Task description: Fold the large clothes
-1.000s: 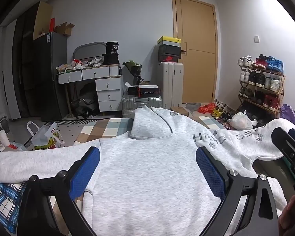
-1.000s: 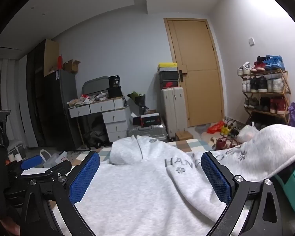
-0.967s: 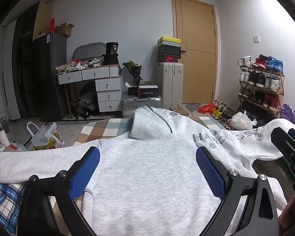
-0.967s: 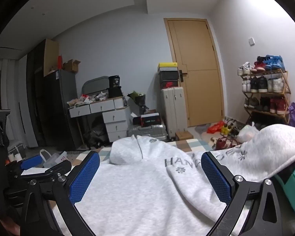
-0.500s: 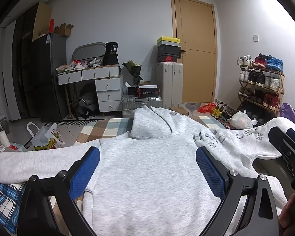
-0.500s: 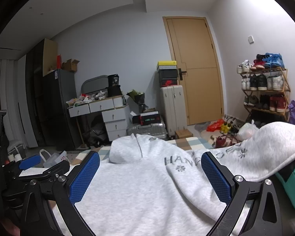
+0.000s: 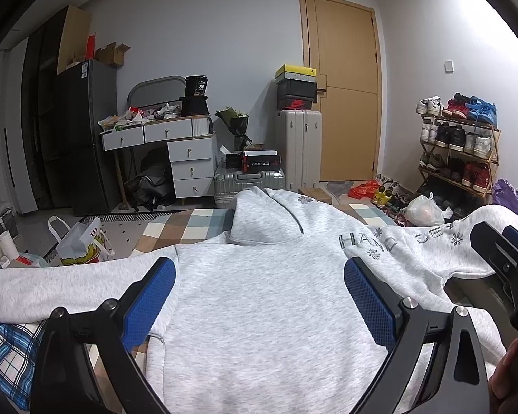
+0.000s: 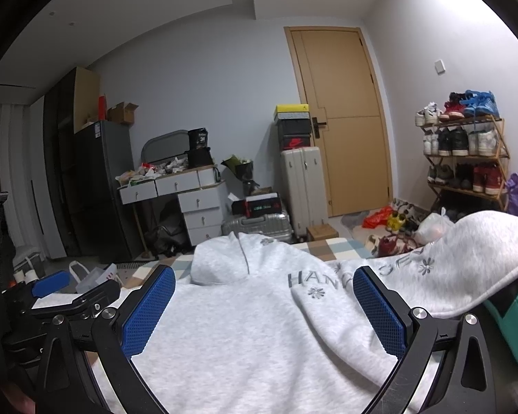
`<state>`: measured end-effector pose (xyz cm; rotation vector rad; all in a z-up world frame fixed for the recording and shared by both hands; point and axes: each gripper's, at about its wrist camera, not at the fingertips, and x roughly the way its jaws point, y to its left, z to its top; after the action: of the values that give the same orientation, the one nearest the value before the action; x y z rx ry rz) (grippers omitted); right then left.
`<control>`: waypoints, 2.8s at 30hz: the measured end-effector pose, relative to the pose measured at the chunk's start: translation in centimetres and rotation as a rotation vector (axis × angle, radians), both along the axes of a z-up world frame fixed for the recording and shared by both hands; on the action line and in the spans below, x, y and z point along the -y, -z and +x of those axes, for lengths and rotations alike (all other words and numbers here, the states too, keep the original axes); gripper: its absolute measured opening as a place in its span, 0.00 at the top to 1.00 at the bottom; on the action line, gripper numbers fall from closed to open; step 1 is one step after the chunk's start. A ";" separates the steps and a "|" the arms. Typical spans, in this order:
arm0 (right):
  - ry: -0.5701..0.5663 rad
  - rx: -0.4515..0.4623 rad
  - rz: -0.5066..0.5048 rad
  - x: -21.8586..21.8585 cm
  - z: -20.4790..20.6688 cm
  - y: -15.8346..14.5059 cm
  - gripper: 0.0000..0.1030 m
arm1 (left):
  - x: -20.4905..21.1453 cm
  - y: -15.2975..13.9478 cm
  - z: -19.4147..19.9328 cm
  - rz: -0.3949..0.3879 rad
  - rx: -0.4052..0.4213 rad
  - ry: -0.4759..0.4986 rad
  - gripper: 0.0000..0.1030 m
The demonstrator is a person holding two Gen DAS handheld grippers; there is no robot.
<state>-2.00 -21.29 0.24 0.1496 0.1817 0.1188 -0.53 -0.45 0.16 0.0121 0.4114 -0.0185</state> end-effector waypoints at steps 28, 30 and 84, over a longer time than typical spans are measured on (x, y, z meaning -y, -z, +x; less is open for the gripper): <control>0.007 -0.010 0.010 0.2 0.4 0.2 0.00 | -0.3 -0.1 0.1 -0.005 0.000 -0.017 0.07; 0.007 -0.010 0.009 0.2 0.4 0.2 0.00 | -0.4 -0.1 0.1 -0.006 0.001 -0.015 0.07; 0.603 -0.488 0.546 43.1 1.8 -0.1 0.84 | 3.9 2.4 0.4 0.172 -0.111 0.105 0.07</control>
<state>-0.23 -64.34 0.33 0.7716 0.5802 -0.4802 -0.13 -4.35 -2.27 0.2031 0.5222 -0.0874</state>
